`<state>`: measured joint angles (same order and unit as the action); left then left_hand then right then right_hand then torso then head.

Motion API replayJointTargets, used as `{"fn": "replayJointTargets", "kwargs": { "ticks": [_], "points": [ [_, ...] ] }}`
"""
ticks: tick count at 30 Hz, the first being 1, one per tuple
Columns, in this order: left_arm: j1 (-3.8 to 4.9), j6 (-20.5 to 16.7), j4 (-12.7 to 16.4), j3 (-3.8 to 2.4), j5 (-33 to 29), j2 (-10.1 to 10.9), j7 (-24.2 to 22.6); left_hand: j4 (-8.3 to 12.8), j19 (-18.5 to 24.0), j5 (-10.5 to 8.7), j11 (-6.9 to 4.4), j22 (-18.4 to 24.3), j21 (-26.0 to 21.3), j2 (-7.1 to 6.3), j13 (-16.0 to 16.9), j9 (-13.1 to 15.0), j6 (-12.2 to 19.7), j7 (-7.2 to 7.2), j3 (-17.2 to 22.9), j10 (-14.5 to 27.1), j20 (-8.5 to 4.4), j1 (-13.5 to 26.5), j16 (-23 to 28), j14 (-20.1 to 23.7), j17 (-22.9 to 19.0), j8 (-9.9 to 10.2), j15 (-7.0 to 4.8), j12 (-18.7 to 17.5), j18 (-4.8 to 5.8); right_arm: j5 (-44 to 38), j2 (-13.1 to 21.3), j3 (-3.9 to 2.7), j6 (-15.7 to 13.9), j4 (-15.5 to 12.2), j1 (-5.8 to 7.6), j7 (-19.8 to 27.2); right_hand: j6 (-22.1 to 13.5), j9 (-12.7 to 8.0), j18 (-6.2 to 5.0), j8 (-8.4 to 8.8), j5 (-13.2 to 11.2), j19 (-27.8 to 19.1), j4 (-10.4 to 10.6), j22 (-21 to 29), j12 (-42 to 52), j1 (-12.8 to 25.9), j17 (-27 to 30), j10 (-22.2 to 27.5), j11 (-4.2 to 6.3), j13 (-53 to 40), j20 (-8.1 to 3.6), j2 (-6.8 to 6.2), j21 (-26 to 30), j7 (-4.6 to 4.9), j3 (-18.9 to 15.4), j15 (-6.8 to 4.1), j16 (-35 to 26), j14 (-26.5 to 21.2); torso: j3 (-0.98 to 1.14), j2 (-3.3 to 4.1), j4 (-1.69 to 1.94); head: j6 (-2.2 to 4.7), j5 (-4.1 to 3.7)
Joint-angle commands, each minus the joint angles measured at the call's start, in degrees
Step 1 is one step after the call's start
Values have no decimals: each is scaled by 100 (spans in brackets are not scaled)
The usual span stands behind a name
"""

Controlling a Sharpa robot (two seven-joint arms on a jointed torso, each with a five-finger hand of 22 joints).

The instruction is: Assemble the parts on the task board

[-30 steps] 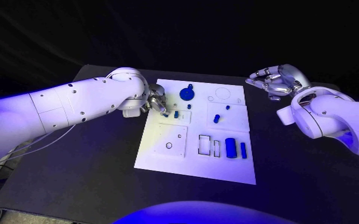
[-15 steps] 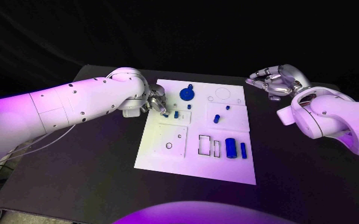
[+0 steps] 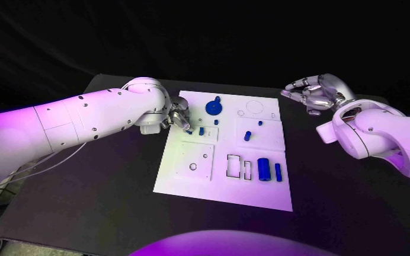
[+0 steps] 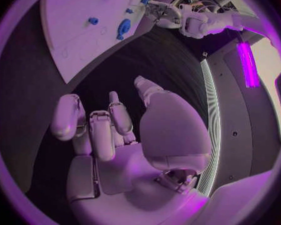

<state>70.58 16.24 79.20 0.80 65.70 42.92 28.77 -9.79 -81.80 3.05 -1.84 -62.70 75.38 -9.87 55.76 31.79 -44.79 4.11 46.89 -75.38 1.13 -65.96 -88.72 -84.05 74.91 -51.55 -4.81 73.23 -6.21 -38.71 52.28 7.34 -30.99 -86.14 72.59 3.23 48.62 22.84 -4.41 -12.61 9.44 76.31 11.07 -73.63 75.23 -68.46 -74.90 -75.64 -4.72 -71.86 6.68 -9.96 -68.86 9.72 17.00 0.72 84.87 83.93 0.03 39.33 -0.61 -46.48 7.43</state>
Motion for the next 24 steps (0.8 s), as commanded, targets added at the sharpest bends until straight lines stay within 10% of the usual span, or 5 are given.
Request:
{"fn": "replayJointTargets", "kwargs": {
  "ticks": [1, 24],
  "points": [
    [-30, 127, 20, 19, -29, -5, 32, 728, -34, 47, 1, -14, 32, 42, 18, 292, -222, -169, 698, -51, -2, 18, -30, -534, 1252, -26, -31, 43, 102, -80, 1, 0, 18, -4, -4, 43, 0, -5, -102, -3, 19, 0, 12, 0, -16, -10, -238, 9, 7, 3, -21, 52, 35, -26, -9, -31, -28, 296, 4, 1, -2, 0, -1],
    [-27, 213, -41, 15, -49, -30, 56, 733, -37, 128, -5, -19, 38, 33, 63, 259, -268, -177, 732, -95, -10, 129, -38, -538, 1269, -31, -36, 60, 103, -87, 7, 0, 14, -7, -4, 36, 0, -5, -102, -3, 19, 0, 12, 0, -16, -10, -238, 9, 7, 3, -21, 52, 35, -26, -9, -31, -28, 296, 2, -2, 6, 133, 32]
  ]
}}
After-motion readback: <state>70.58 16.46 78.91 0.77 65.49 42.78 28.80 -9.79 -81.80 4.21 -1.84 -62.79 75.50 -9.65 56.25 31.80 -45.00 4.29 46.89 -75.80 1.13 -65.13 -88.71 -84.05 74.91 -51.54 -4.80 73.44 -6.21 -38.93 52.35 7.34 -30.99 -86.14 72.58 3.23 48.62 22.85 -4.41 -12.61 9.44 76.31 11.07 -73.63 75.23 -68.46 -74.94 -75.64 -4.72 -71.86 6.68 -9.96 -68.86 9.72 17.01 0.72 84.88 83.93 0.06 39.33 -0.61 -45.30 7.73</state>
